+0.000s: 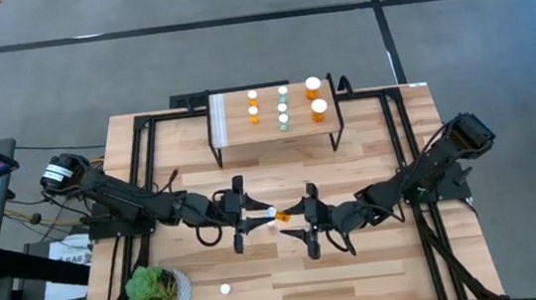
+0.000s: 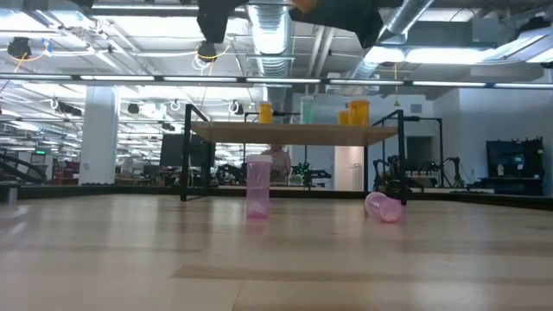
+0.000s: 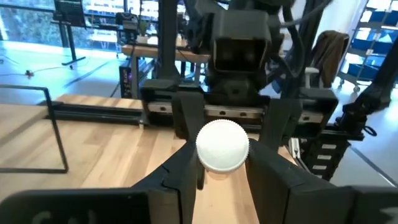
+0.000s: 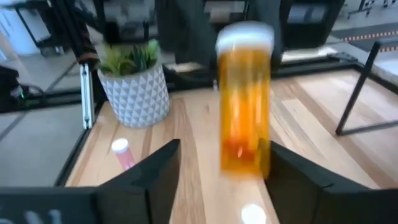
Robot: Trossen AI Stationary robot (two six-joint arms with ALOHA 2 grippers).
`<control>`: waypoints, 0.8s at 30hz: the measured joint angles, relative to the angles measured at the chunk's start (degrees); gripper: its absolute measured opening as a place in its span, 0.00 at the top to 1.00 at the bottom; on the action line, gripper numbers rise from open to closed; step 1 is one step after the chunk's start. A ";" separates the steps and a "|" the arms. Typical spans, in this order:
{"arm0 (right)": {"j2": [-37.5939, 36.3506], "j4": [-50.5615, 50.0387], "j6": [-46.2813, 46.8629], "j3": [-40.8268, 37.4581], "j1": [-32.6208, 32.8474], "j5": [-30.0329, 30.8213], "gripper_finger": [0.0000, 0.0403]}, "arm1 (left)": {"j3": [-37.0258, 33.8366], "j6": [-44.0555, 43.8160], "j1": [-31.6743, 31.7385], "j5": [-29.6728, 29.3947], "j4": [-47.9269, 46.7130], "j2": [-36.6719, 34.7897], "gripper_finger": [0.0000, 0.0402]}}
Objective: Pick and place medicine bottles onto shelf by color
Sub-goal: Put the small orange pill bottle on the shelf aligned with the other small orange pill bottles
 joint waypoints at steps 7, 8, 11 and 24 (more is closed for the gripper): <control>-4.84 -11.09 5.88 0.02 0.48 0.35 0.36 | 1.75 -0.65 4.25 -5.82 -12.03 -6.58 0.74; -5.54 -12.56 6.43 0.02 0.50 0.39 0.36 | 3.16 -0.98 5.46 -7.18 -16.63 -7.06 0.74; -6.70 -13.62 7.22 0.04 0.50 1.51 0.36 | 9.06 -2.40 9.82 -9.13 -30.67 -6.60 0.74; -6.42 -15.82 7.75 0.00 0.50 2.43 0.35 | 19.95 -1.74 27.23 -3.80 -46.89 0.56 0.74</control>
